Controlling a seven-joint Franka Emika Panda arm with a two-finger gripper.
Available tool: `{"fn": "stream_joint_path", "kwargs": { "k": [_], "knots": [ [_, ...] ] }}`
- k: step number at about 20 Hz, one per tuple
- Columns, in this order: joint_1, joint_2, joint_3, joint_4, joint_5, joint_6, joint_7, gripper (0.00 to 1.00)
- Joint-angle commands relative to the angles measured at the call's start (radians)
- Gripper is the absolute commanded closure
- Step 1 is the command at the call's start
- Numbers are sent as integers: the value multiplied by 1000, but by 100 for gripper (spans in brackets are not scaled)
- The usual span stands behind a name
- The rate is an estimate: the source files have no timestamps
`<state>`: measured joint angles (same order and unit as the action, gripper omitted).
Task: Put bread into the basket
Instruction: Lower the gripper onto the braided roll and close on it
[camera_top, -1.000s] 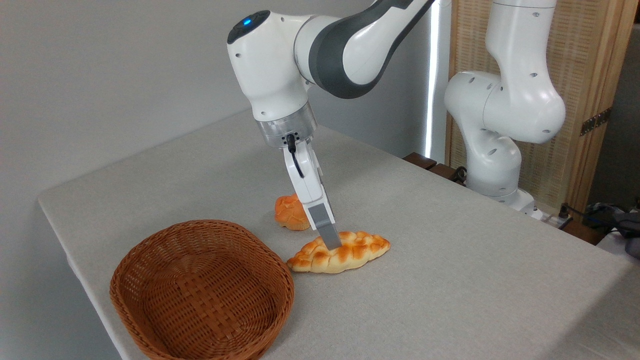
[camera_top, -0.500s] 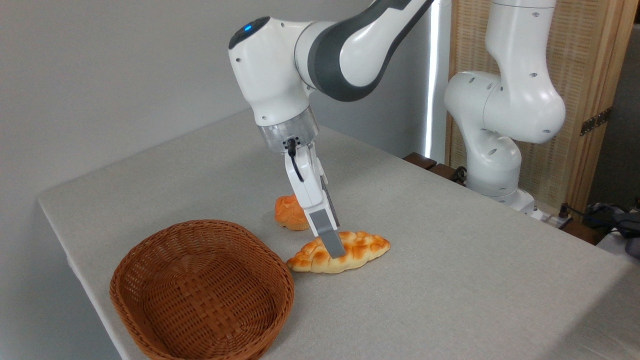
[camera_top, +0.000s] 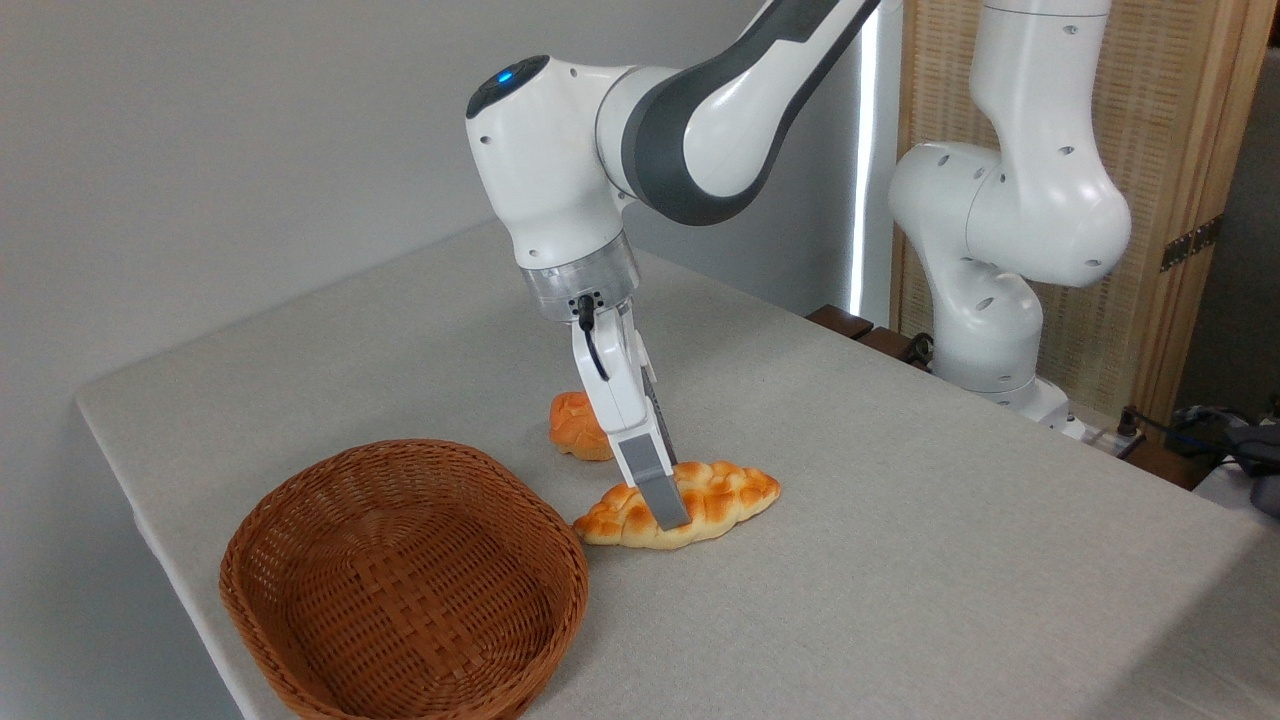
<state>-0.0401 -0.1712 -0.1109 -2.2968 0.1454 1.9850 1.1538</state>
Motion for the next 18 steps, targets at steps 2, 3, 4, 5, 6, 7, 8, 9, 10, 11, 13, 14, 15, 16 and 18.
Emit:
{"fn": "stream_joint_path", "kwargs": {
  "k": [2, 3, 4, 5, 6, 7, 8, 9, 10, 11, 13, 14, 15, 16, 18],
  "knots": [
    [0, -13, 8, -15, 49, 28, 23, 0],
    [0, -10, 8, -15, 65, 28, 23, 0],
    [0, -8, 7, -15, 74, 28, 21, 0],
    [0, -7, 7, -15, 74, 28, 23, 0],
    [0, -7, 7, -15, 75, 34, 23, 0],
    [0, -5, 7, -16, 75, 40, 23, 0],
    [0, -4, 7, -16, 75, 43, 23, 0],
    [0, -2, 7, -16, 75, 44, 26, 0],
    [0, 2, 7, -16, 75, 44, 30, 0],
    [0, 4, 7, -18, 75, 46, 32, 0],
    [0, 10, 7, -18, 75, 46, 32, 0],
    [0, 10, 7, -18, 75, 46, 32, 0],
    [0, 13, 7, -18, 75, 46, 32, 1],
    [-1, 13, 7, -18, 75, 44, 32, 4],
    [-1, 13, 7, -20, 74, 41, 30, 15]
  ]
}}
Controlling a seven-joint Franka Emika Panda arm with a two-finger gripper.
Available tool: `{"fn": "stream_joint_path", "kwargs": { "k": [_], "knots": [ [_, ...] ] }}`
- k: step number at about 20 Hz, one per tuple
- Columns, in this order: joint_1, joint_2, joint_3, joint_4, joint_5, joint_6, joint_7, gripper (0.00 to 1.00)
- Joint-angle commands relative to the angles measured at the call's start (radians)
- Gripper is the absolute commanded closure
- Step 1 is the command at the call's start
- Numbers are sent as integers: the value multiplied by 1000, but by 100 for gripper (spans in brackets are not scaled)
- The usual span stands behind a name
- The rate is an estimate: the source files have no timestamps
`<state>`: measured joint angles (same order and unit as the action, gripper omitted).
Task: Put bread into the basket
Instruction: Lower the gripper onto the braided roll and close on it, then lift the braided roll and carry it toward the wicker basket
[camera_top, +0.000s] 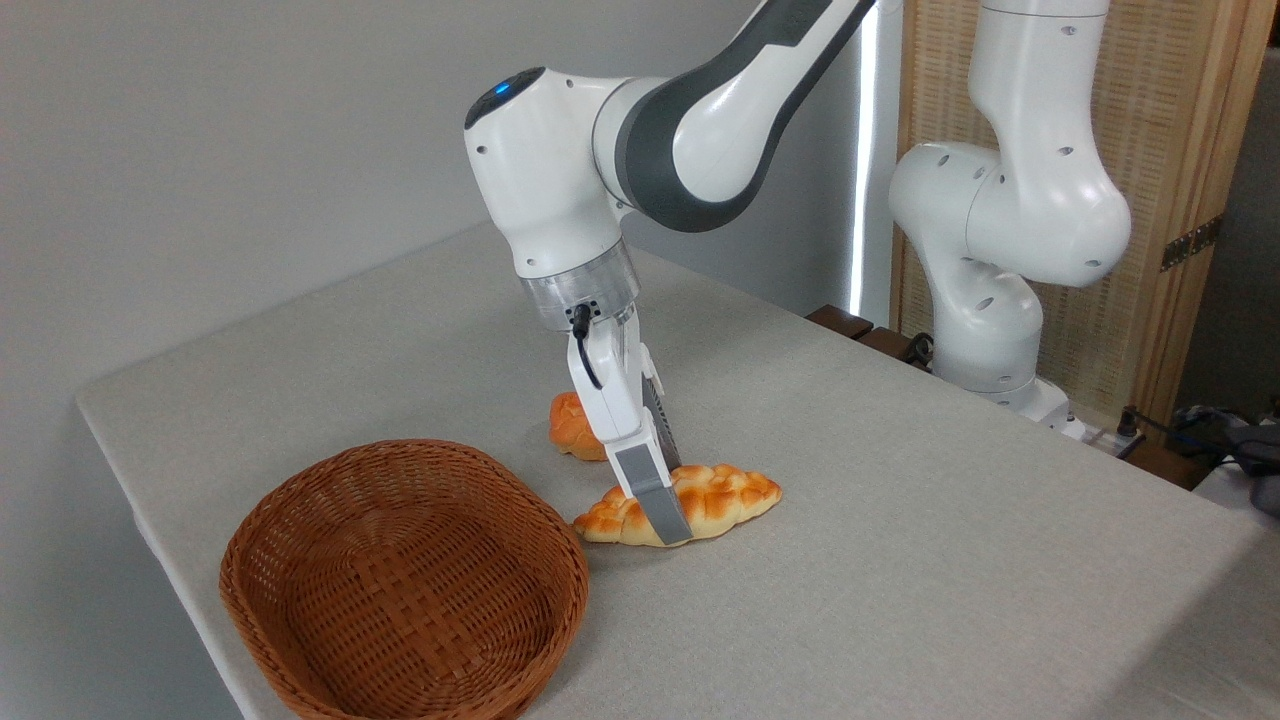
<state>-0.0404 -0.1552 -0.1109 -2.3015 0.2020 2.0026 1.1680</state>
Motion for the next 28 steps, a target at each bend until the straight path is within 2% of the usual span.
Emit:
{"fn": "stream_joint_path", "kwargs": {
  "k": [1, 3, 4, 5, 7, 12, 14, 15, 19, 22, 24, 26, 28],
  "knots": [
    [-1, -3, 7, -15, 14, 21, 15, 20],
    [-1, -3, 7, -15, 10, 19, 13, 36],
    [-1, -3, 7, -15, 8, 19, 13, 42],
    [-1, -3, 7, -15, 4, 19, 12, 44],
    [-3, -4, 5, -15, 2, 15, 10, 56],
    [-4, -6, 5, -10, -3, 12, 10, 66],
    [-4, -9, 7, -6, -38, -1, 10, 73],
    [-4, -9, 7, -4, -50, 1, 12, 73],
    [-4, -10, 7, -4, -52, -1, 10, 79],
    [-4, -12, 7, 2, -52, -1, 9, 80],
    [-4, -12, 5, 19, -61, -27, 9, 83],
    [-4, -12, 7, 57, -94, -76, 7, 83],
    [-3, -10, 7, 82, -104, -119, 9, 83]
  ]
}}
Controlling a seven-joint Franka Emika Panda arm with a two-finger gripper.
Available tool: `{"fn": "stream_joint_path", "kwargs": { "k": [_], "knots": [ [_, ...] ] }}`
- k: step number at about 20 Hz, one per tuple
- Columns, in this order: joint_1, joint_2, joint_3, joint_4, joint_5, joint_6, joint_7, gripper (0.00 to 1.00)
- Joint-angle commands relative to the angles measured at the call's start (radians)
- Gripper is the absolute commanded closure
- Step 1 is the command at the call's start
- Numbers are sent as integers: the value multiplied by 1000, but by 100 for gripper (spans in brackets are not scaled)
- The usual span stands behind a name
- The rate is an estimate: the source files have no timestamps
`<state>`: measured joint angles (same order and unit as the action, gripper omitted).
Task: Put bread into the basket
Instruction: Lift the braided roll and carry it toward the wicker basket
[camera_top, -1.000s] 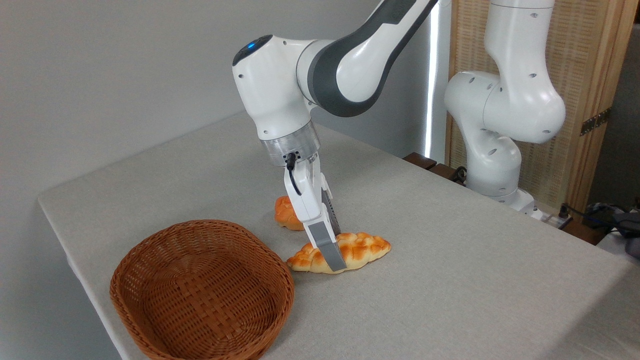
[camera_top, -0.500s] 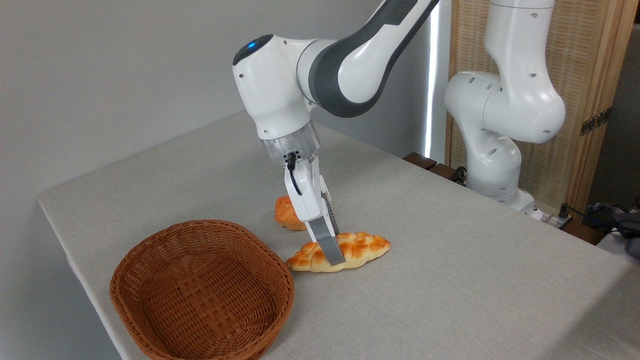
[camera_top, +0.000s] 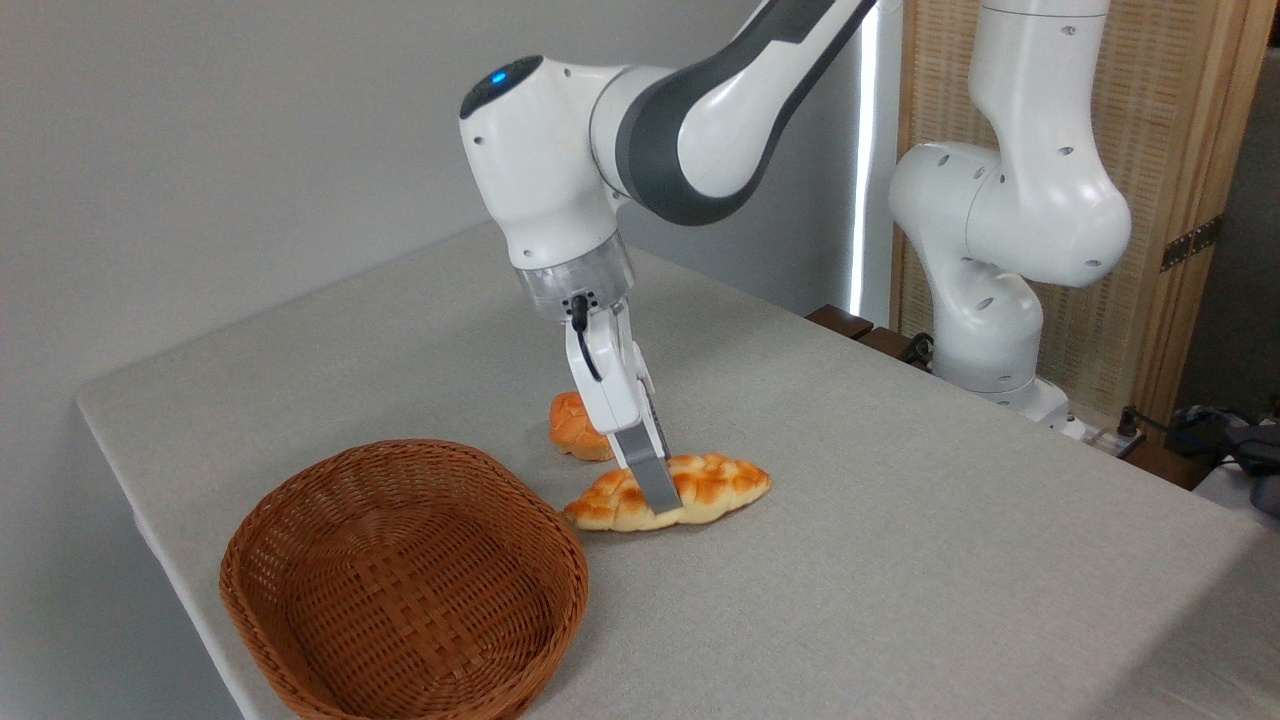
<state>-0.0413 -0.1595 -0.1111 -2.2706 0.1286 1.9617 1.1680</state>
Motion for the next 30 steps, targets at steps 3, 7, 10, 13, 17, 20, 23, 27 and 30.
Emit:
{"fn": "stream_joint_path", "kwargs": {
  "k": [3, 7, 10, 13, 17, 20, 23, 27, 30],
  "knots": [
    [-2, -6, 7, 83, -32, -121, 7, 83],
    [0, -8, 10, 143, -43, -181, -2, 83],
    [-2, -9, 43, 206, -85, -222, -31, 83],
    [0, -9, 47, 250, -130, -225, -94, 83],
    [-2, -5, 47, 284, -204, -221, -148, 83],
    [0, 3, 60, 304, -262, -207, -188, 83],
    [0, 32, 62, 315, -306, -159, -200, 83],
    [0, 70, 62, 327, -374, -17, -246, 83],
    [0, 83, 65, 327, -391, 71, -246, 83]
  ]
}}
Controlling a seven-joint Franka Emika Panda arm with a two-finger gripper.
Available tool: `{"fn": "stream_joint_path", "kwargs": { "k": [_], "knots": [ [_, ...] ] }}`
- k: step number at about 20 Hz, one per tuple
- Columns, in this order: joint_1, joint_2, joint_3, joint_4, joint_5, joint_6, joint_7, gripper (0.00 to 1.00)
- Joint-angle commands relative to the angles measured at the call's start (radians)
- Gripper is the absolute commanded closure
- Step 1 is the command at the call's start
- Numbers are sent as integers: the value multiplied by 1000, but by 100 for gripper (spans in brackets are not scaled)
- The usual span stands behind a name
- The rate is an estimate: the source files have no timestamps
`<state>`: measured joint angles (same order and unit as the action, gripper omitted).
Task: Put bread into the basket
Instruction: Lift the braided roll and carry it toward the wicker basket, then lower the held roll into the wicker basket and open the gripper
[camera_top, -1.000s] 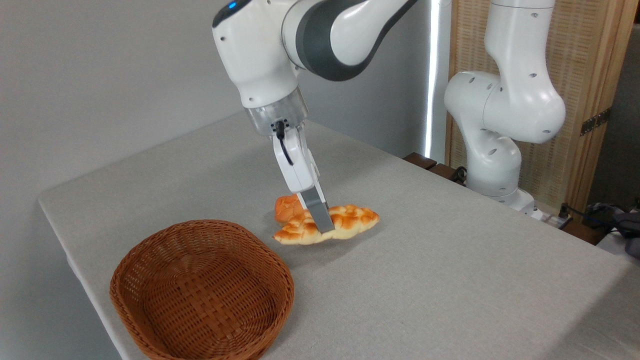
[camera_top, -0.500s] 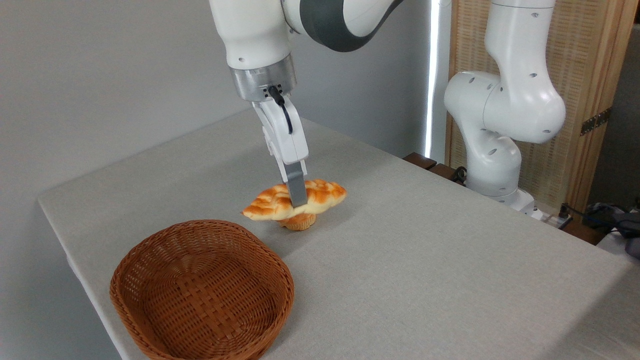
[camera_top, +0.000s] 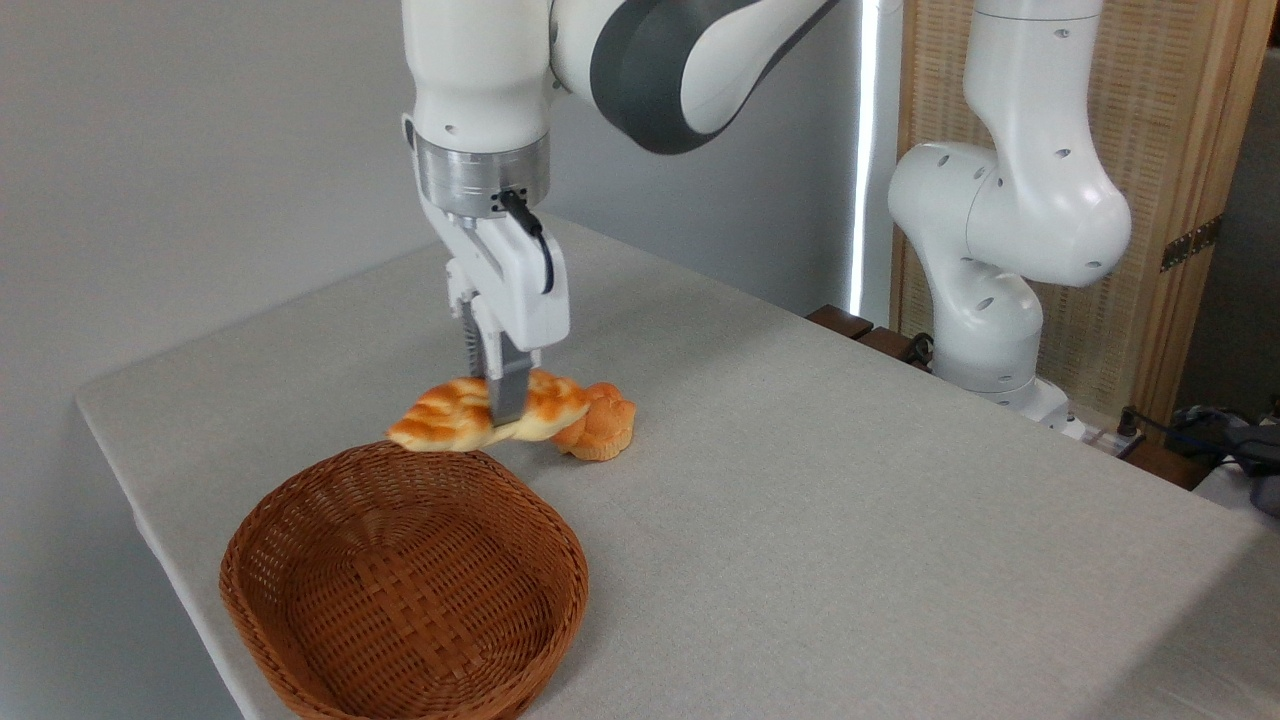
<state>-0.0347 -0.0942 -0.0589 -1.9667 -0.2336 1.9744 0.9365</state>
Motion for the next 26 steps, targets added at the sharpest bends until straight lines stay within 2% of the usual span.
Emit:
{"fn": "stream_joint_path", "kwargs": {
  "k": [1, 8, 16, 22, 26],
  "knots": [
    [-7, 19, 13, 23, -29, 69, -15, 83],
    [-7, 53, 11, 25, -26, 75, -18, 82],
    [-8, 134, 11, 109, -35, 92, -18, 82],
    [-8, 174, 1, 112, -35, 153, -30, 82],
    [-16, 220, -16, 112, -33, 276, -31, 82]
  ]
}}
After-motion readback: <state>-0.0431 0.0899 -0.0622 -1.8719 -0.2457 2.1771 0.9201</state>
